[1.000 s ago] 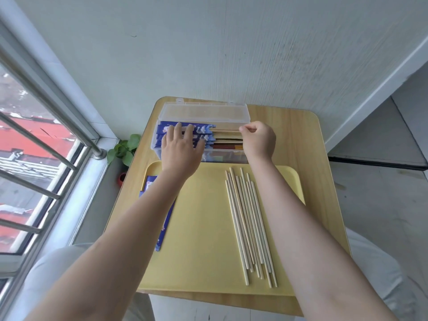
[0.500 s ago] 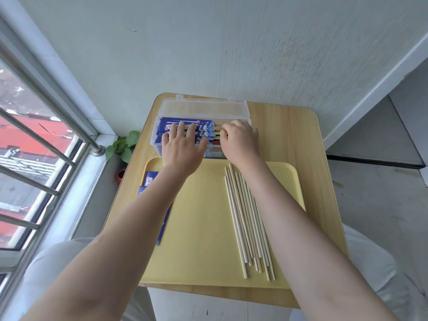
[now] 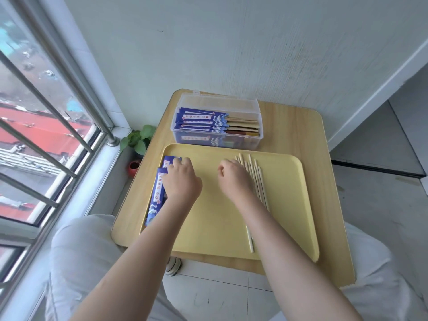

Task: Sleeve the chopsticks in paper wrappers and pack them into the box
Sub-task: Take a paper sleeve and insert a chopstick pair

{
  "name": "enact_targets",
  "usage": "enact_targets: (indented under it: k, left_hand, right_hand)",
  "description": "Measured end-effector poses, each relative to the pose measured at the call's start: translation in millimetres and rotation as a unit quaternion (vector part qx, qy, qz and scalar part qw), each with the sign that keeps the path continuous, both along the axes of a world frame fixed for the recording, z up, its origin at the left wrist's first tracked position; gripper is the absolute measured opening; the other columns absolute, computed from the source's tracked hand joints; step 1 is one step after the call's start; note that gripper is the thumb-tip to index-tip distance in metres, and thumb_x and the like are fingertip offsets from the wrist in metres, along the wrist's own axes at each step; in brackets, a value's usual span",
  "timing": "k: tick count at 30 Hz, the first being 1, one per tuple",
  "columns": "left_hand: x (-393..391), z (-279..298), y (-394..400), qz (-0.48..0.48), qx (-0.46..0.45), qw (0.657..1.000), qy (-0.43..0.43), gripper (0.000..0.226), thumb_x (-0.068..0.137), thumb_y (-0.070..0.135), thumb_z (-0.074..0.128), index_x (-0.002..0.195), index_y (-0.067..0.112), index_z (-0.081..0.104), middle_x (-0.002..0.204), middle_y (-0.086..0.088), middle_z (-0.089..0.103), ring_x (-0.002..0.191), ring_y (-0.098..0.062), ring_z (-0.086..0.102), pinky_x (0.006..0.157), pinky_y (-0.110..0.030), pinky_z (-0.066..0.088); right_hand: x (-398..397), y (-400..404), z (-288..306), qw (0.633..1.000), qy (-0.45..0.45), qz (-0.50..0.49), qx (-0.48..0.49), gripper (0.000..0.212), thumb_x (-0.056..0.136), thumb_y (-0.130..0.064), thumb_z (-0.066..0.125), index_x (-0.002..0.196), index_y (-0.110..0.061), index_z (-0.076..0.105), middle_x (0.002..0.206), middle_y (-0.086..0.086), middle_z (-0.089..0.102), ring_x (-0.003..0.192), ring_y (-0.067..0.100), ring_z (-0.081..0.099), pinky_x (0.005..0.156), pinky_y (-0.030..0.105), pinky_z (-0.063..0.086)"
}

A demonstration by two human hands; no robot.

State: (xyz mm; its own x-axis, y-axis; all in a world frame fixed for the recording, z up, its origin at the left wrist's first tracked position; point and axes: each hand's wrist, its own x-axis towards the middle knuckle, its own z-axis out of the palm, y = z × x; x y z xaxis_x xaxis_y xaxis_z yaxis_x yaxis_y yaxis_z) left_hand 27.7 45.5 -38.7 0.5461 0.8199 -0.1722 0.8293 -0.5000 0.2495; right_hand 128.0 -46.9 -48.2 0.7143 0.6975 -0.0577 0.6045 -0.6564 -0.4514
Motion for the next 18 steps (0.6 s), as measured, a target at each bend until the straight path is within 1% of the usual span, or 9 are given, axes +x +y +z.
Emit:
enact_targets:
  k: [3, 6, 9, 11, 14, 15, 16, 17, 18]
  left_hand:
    - [-9.0, -12.0, -11.2, -0.017, -0.008, 1.000, -0.009, 0.029, 0.095, 0.013, 0.047, 0.124, 0.011, 0.050, 0.129, -0.013, 0.050, 0.121, -0.032, 0.046, 0.083, -0.040, 0.047]
    - [-14.3, -17.4, -18.4, -0.026, -0.023, 0.998, -0.049, 0.029, 0.096, 0.012, 0.048, 0.125, 0.011, 0.050, 0.125, -0.013, 0.050, 0.123, -0.032, 0.044, 0.078, -0.038, 0.044]
    - [-15.1, -13.8, -23.6, -0.021, -0.034, 0.996, -0.075, 0.027, 0.094, 0.011, 0.051, 0.121, 0.008, 0.051, 0.117, -0.013, 0.053, 0.113, -0.031, 0.049, 0.073, -0.036, 0.038]
    - [-14.2, -11.7, -26.0, -0.019, -0.021, 0.996, -0.080, 0.029, 0.094, 0.010, 0.052, 0.123, 0.008, 0.052, 0.113, -0.013, 0.059, 0.105, -0.032, 0.055, 0.069, -0.035, 0.038]
    - [-13.1, -10.2, -29.7, 0.019, -0.051, 0.990, -0.133, 0.036, 0.094, 0.013, 0.054, 0.130, 0.012, 0.059, 0.112, -0.010, 0.068, 0.095, -0.029, 0.062, 0.067, -0.031, 0.042]
    - [-12.5, -8.7, -31.3, 0.045, -0.088, 0.981, -0.167, 0.034, 0.094, 0.015, 0.056, 0.127, 0.013, 0.063, 0.110, -0.007, 0.070, 0.090, -0.026, 0.064, 0.067, -0.030, 0.044]
    - [-11.7, -7.9, -32.5, 0.078, -0.147, 0.963, -0.212, 0.031, 0.094, 0.017, 0.060, 0.124, 0.013, 0.066, 0.107, -0.005, 0.072, 0.086, -0.024, 0.065, 0.068, -0.030, 0.048]
    - [-10.1, -7.1, -34.1, 0.121, -0.229, 0.928, -0.267, 0.027, 0.094, 0.017, 0.063, 0.120, 0.011, 0.068, 0.103, -0.004, 0.073, 0.086, -0.022, 0.067, 0.072, -0.032, 0.053]
    - [-10.4, -3.4, -36.4, 0.169, -0.325, 0.873, -0.321, 0.023, 0.093, 0.015, 0.067, 0.115, 0.009, 0.069, 0.100, -0.005, 0.073, 0.088, -0.024, 0.069, 0.076, -0.035, 0.057]
  right_hand:
    - [-17.8, -11.5, -7.8, 0.999, 0.034, 0.007, -0.007, 0.019, 0.096, -0.018, 0.049, 0.104, -0.011, 0.065, 0.107, 0.008, 0.063, 0.094, 0.032, 0.061, 0.079, 0.037, 0.051]
    - [-29.1, -22.6, -14.3, 0.998, 0.063, 0.007, 0.004, 0.018, 0.095, -0.020, 0.051, 0.102, -0.013, 0.066, 0.105, 0.007, 0.063, 0.092, 0.030, 0.061, 0.078, 0.035, 0.050]
    - [-34.4, -31.5, -17.0, 0.994, 0.102, -0.010, 0.038, 0.018, 0.095, -0.018, 0.052, 0.102, -0.013, 0.067, 0.104, 0.005, 0.064, 0.091, 0.028, 0.060, 0.078, 0.035, 0.049]
    - [-36.0, -36.0, -18.2, 0.991, 0.117, -0.022, 0.067, 0.017, 0.094, -0.016, 0.052, 0.101, -0.012, 0.068, 0.102, 0.005, 0.067, 0.090, 0.027, 0.061, 0.079, 0.036, 0.050]
    - [-36.3, -42.7, -14.3, 0.978, 0.175, -0.053, 0.100, 0.020, 0.096, -0.017, 0.053, 0.105, -0.015, 0.070, 0.099, 0.000, 0.068, 0.088, 0.022, 0.062, 0.073, 0.029, 0.048]
    - [-36.1, -44.9, -11.4, 0.969, 0.211, -0.066, 0.113, 0.020, 0.098, -0.018, 0.053, 0.108, -0.016, 0.070, 0.098, -0.001, 0.068, 0.087, 0.020, 0.062, 0.071, 0.028, 0.048]
    - [-36.3, -47.5, -7.7, 0.955, 0.255, -0.078, 0.128, 0.020, 0.099, -0.021, 0.053, 0.110, -0.016, 0.068, 0.098, -0.002, 0.068, 0.086, 0.018, 0.063, 0.071, 0.029, 0.050]
    - [-36.1, -50.7, -4.1, 0.938, 0.302, -0.087, 0.144, 0.018, 0.101, -0.023, 0.053, 0.111, -0.017, 0.066, 0.099, -0.001, 0.068, 0.085, 0.018, 0.065, 0.070, 0.032, 0.054]
    - [-35.8, -53.1, -0.1, 0.920, 0.348, -0.088, 0.156, 0.016, 0.102, -0.027, 0.053, 0.110, -0.017, 0.063, 0.100, 0.001, 0.068, 0.083, 0.019, 0.067, 0.070, 0.035, 0.057]
